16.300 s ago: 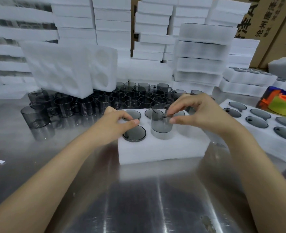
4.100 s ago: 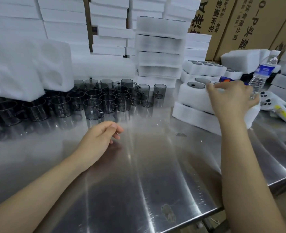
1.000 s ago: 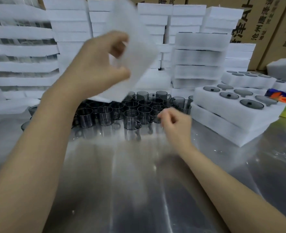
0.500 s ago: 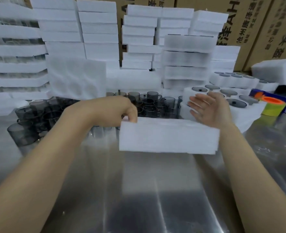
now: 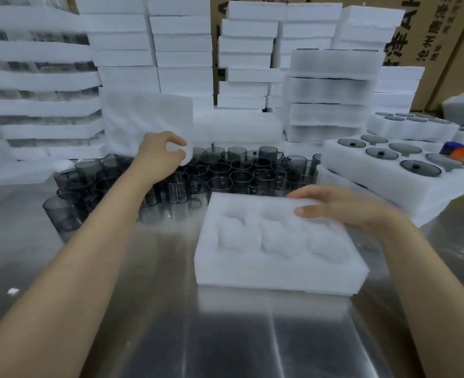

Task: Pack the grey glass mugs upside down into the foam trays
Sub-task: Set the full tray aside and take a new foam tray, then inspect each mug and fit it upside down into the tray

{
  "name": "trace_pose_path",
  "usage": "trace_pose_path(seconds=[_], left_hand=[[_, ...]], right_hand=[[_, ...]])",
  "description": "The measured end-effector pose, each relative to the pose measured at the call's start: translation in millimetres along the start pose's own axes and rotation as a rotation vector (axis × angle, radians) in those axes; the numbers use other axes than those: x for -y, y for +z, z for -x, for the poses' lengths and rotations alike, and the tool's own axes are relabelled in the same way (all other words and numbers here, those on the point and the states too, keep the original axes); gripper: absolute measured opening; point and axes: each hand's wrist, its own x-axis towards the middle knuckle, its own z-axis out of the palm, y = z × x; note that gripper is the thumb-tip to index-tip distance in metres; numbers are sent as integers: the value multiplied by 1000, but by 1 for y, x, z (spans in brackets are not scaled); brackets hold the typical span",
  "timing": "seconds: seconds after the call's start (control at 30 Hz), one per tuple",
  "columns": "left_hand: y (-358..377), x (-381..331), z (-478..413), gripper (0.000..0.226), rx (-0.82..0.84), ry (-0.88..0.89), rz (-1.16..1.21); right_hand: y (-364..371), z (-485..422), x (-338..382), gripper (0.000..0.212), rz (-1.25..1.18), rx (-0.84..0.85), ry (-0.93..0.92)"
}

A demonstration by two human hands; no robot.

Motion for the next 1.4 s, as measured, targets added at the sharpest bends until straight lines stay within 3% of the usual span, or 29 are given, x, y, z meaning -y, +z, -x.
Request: trace_pose_path(seconds=[0.17, 0.37, 0.6, 0.77, 1.03, 1.1, 1.27, 1.4], left_hand=[[28, 5, -10, 40, 28, -28, -37], [65, 16, -36, 55, -17, 15, -457], [64, 14, -69, 49, -57, 72, -467], [50, -4, -95, 41, -263, 128, -446], [44, -38, -148, 36, -86, 207, -730], [49, -35, -153, 37, -113, 206, -772], [75, -17, -128, 57, -386, 349, -667], [81, -2, -116, 80, -400, 98, -502]], right_hand=[[2, -5, -3, 46, 15, -2, -37], [2, -5, -3, 30, 36, 6, -52], [5, -4, 0, 42, 47, -8, -69], [6, -2, 2, 38, 40, -4, -60], [11, -1, 4, 39, 77, -20, -51], [11, -2, 3, 43, 87, -20, -41], [12, -2, 5, 58, 154, -67, -20], [14, -1, 7, 57, 155, -79, -7]])
